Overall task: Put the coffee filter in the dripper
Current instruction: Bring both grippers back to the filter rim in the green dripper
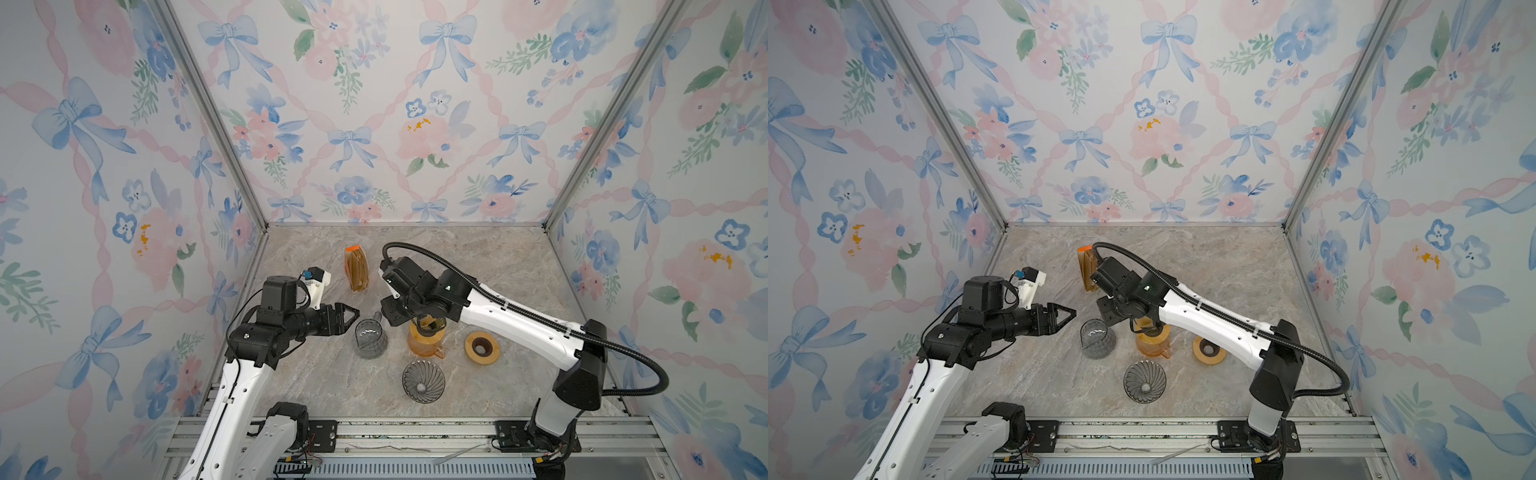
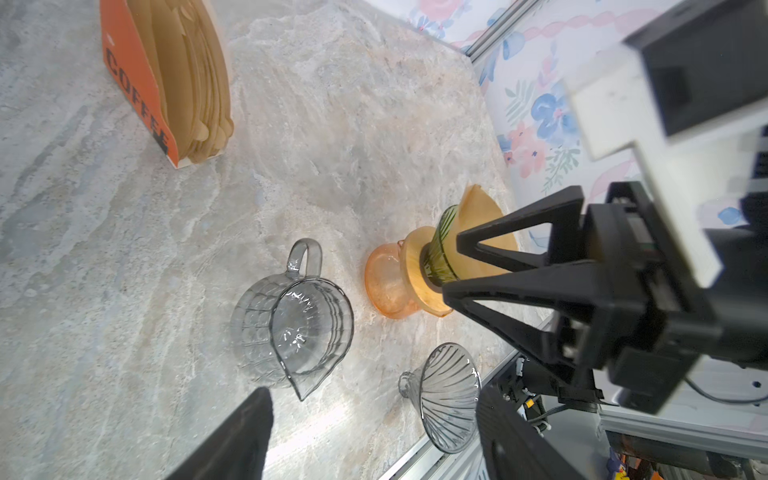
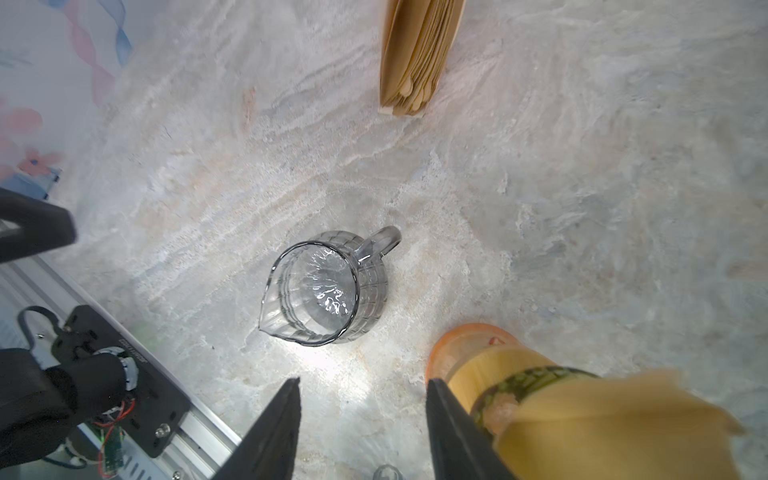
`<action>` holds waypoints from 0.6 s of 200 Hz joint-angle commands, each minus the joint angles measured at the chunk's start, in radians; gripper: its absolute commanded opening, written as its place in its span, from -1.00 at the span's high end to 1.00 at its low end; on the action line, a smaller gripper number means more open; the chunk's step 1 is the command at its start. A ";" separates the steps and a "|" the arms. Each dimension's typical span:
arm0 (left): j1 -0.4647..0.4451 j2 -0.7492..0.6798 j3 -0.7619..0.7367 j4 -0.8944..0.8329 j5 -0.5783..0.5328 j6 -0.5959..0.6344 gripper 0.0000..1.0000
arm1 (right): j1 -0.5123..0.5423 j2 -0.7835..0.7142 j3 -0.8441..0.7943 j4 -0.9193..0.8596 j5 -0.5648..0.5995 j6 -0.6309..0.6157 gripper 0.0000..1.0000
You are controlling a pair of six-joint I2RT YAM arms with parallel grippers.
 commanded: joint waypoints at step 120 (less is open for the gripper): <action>-0.432 0.520 0.268 0.212 -0.349 -0.126 -0.60 | -0.330 -0.252 -0.282 -0.046 -0.024 -0.019 -0.46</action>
